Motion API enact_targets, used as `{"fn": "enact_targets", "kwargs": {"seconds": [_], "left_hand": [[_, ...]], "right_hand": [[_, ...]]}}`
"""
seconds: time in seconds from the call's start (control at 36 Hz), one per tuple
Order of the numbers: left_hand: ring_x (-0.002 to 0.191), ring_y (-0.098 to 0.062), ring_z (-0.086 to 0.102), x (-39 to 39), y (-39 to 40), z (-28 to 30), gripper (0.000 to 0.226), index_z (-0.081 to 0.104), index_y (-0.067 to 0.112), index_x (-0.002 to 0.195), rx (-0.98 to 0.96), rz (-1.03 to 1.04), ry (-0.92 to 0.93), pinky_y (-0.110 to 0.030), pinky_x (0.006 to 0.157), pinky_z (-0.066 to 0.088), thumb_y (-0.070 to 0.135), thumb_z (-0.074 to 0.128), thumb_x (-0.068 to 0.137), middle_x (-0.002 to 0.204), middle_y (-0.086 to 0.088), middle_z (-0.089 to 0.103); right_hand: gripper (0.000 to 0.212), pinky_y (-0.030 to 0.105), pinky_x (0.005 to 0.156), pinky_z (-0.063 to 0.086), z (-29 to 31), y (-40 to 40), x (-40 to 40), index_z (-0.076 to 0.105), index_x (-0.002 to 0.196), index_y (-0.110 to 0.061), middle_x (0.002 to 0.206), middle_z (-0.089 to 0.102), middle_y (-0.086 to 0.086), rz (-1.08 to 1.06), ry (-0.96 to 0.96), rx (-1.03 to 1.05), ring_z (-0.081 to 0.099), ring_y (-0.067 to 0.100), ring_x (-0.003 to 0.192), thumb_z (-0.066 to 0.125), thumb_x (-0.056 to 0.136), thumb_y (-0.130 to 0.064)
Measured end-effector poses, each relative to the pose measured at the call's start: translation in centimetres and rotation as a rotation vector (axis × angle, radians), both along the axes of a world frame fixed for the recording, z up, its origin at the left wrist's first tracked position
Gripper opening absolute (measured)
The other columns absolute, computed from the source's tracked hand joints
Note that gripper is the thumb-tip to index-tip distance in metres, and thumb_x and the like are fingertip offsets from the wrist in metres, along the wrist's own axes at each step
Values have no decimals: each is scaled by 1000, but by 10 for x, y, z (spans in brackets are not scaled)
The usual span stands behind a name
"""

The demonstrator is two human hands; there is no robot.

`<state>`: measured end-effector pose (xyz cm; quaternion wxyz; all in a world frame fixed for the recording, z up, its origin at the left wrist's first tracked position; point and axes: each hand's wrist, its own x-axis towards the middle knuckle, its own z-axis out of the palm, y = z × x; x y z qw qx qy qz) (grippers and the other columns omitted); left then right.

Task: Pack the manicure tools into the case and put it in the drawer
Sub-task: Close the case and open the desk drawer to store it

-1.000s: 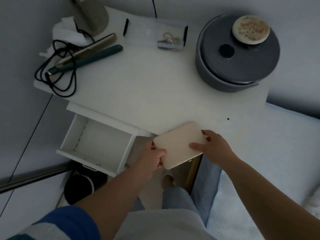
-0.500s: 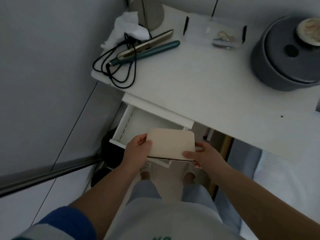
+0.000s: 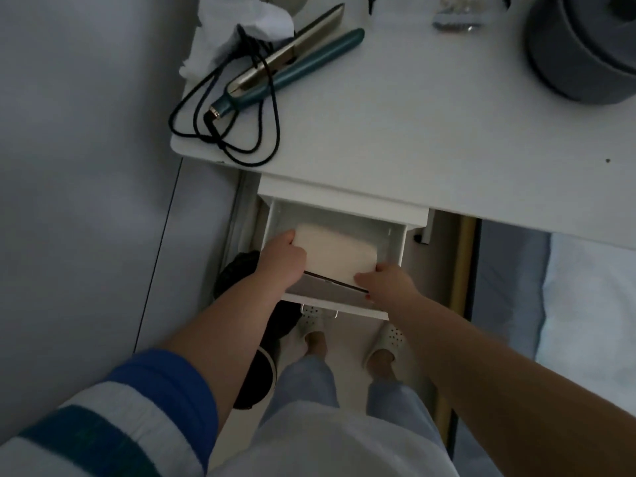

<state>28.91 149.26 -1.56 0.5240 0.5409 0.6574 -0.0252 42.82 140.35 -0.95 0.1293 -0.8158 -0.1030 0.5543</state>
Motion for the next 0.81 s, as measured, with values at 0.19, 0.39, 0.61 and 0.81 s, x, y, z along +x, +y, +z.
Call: {"fn": "enact_targets", "kwargs": {"seconds": [0.19, 0.39, 0.61, 0.81], "left_hand": [[94, -25, 52, 7, 2, -33, 46, 45, 11, 127, -30, -91, 55, -33, 79, 46, 4, 37, 83, 117, -13, 55], [104, -25, 49, 1, -1, -48, 45, 42, 10, 130, -66, -245, 116, -24, 79, 34, 4, 38, 86, 127, -14, 51], [92, -24, 49, -2, 2, -38, 33, 53, 3, 115, -67, -346, 168, -27, 74, 37, 7, 34, 88, 120, -17, 55], [119, -19, 46, -27, -13, -4, 39, 51, 15, 126, 24, -195, 26, -20, 91, 30, 9, 40, 89, 134, -6, 50]], "right_hand": [[27, 28, 70, 42, -29, 7, -4, 60, 104, 1, 89, 54, 12, -30, -6, -51, 60, 34, 96, 57, 82, -15], [39, 28, 76, 41, -44, 6, -4, 56, 116, 1, 113, 60, 17, -7, -55, -73, 57, 31, 102, 59, 83, -20], [45, 22, 75, 35, -25, 5, -5, 51, 122, -3, 122, 56, 14, 184, -71, -84, 53, 28, 109, 58, 85, -27], [52, 31, 90, 43, 12, -37, -13, 41, 133, -21, 128, 49, -1, 64, -214, 155, 50, 16, 109, 58, 84, -25]]}}
